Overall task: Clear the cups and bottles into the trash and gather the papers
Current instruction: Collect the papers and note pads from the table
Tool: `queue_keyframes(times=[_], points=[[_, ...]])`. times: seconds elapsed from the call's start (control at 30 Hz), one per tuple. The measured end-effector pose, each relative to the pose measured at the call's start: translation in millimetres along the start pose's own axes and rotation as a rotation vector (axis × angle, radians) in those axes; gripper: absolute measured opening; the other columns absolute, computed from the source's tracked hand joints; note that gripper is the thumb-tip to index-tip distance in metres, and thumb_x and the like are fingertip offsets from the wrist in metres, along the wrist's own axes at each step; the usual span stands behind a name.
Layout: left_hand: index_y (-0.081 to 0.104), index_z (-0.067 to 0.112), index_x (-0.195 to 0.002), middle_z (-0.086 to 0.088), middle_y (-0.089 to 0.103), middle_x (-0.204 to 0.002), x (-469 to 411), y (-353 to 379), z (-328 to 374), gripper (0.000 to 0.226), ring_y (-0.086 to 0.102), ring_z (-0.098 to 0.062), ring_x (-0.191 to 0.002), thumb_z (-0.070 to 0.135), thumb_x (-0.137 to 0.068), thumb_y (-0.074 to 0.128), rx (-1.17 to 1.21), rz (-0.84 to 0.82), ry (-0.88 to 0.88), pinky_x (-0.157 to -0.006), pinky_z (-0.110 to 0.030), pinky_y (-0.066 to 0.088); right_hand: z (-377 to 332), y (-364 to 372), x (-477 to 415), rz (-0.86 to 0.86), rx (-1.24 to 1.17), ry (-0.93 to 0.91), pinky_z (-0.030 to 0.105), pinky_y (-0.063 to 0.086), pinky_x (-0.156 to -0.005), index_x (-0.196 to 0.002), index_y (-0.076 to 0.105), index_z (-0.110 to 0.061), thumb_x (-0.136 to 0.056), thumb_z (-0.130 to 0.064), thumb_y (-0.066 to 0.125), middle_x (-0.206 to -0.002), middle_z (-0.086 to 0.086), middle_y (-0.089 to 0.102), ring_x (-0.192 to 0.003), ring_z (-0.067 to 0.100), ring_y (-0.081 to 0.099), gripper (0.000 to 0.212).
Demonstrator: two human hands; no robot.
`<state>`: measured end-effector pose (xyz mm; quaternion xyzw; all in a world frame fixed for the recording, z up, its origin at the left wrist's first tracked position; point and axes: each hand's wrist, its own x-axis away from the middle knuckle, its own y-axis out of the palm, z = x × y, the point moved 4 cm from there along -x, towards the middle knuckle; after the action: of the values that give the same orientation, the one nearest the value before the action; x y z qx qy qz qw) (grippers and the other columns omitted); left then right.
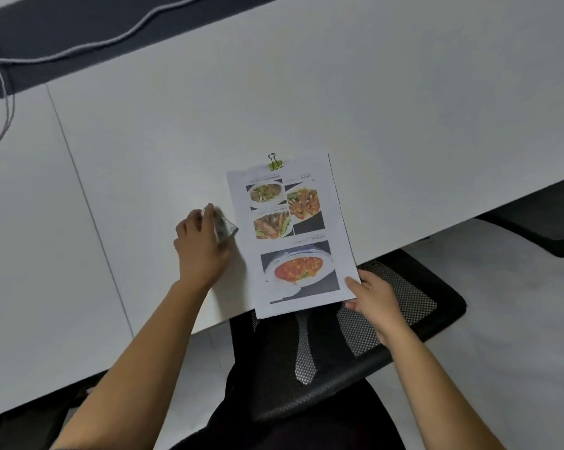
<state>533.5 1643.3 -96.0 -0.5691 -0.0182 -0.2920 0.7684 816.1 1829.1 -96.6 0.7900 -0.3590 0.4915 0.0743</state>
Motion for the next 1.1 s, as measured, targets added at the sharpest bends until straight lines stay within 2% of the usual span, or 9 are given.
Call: queue_keyframes(times=[0.13,0.23,0.37,0.43,0.53,0.67,0.77,0.97,1.1], points=[[0.034,0.018,-0.149,-0.012,0.047,-0.140,12.0,-9.2,-9.1,0.091,0.035,-0.034,-0.130,0.054,-0.076,0.074,0.132,-0.017,-0.090,-0.102,-0.046,0.036,-23.4,2.5,16.4,0.073,0.177,-0.156,0.022,0.054,-0.056,-0.124,0.066,-0.017,-0.101,-0.016,0.053,-0.097,-0.004,0.074,-0.071,0.016,0.070,0.027],[0.041,0.017,-0.144,-0.007,0.052,-0.134,34.4,-29.0,-7.8,0.092,0.037,-0.029,-0.127,0.053,-0.066,0.074,0.340,0.043,-0.161,-0.104,-0.040,0.036,-53.4,2.2,34.2,0.084,0.201,-0.301,0.029,0.058,-0.059,-0.124,0.066,-0.023,-0.101,-0.017,0.053,-0.099,-0.010,0.074,-0.061,0.011,0.069,0.026],[0.057,0.023,-0.127,0.012,0.054,-0.111,77.7,-79.2,-0.8,0.062,0.045,-0.021,-0.117,0.031,-0.070,0.080,0.541,0.335,-0.247,-0.086,-0.031,0.040,-102.2,-0.7,68.9,0.066,0.130,-0.486,0.025,0.053,-0.059,-0.123,0.062,-0.032,-0.101,-0.018,0.054,-0.099,-0.018,0.071,-0.048,0.007,0.060,0.027],[0.058,0.025,-0.129,0.013,0.058,-0.119,105.8,-106.1,1.2,0.064,0.049,-0.014,-0.115,0.034,-0.070,0.081,0.632,0.463,-0.276,-0.088,-0.031,0.047,-122.9,-2.8,90.1,0.020,0.096,-0.556,0.019,0.052,-0.058,-0.124,0.060,-0.033,-0.101,-0.019,0.055,-0.101,-0.016,0.071,-0.051,0.005,0.058,0.027],[0.060,0.033,-0.123,0.018,0.062,-0.121,158.1,-136.1,1.4,0.059,0.053,-0.007,-0.110,0.045,-0.068,0.078,0.734,0.633,-0.299,-0.089,-0.035,0.054,-147.9,-4.9,123.2,-0.096,0.088,-0.682,0.025,0.056,-0.065,-0.121,0.063,-0.036,-0.100,-0.024,0.057,-0.100,-0.015,0.074,-0.055,0.005,0.059,0.026],[0.063,0.044,-0.114,0.028,0.061,-0.115,245.4,-146.7,-4.4,0.054,0.062,-0.016,-0.112,0.051,-0.063,0.080,0.876,0.899,-0.392,-0.085,-0.044,0.059,-158.0,2.9,159.5,-0.313,0.050,-0.802,0.025,0.057,-0.064,-0.109,0.068,-0.041,-0.098,-0.022,0.058,-0.097,-0.017,0.075,-0.056,0.009,0.057,0.024],[0.065,0.044,-0.111,0.013,0.066,-0.117,313.3,-148.6,-6.5,0.054,0.067,-0.020,-0.106,0.053,-0.060,0.081,0.847,1.086,-0.473,-0.083,-0.045,0.060,-151.0,24.3,177.1,-0.466,0.017,-0.796,0.026,0.056,-0.064,-0.108,0.071,-0.035,-0.097,-0.021,0.060,-0.099,-0.010,0.076,-0.056,0.012,0.055,0.021],[0.065,0.038,-0.112,0.007,0.065,-0.122,461.0,-163.3,-40.0,0.053,0.065,-0.022,-0.110,0.053,-0.064,0.082,0.586,1.351,-0.604,-0.087,-0.045,0.058,-111.1,104.9,247.3,-0.749,0.083,-0.805,0.022,0.057,-0.060,-0.111,0.070,-0.031,-0.097,-0.020,0.059,-0.097,-0.008,0.075,-0.057,0.013,0.054,0.021],[0.066,0.030,-0.112,0.000,0.066,-0.121,541.5,-181.2,-78.7,0.052,0.064,-0.022,-0.111,0.047,-0.065,0.080,0.530,1.542,-0.641,-0.086,-0.032,0.058,-76.7,169.4,324.1,-0.905,0.161,-0.871,0.021,0.057,-0.060,-0.113,0.069,-0.031,-0.098,-0.020,0.058,-0.097,-0.010,0.075,-0.060,0.009,0.057,0.021]])
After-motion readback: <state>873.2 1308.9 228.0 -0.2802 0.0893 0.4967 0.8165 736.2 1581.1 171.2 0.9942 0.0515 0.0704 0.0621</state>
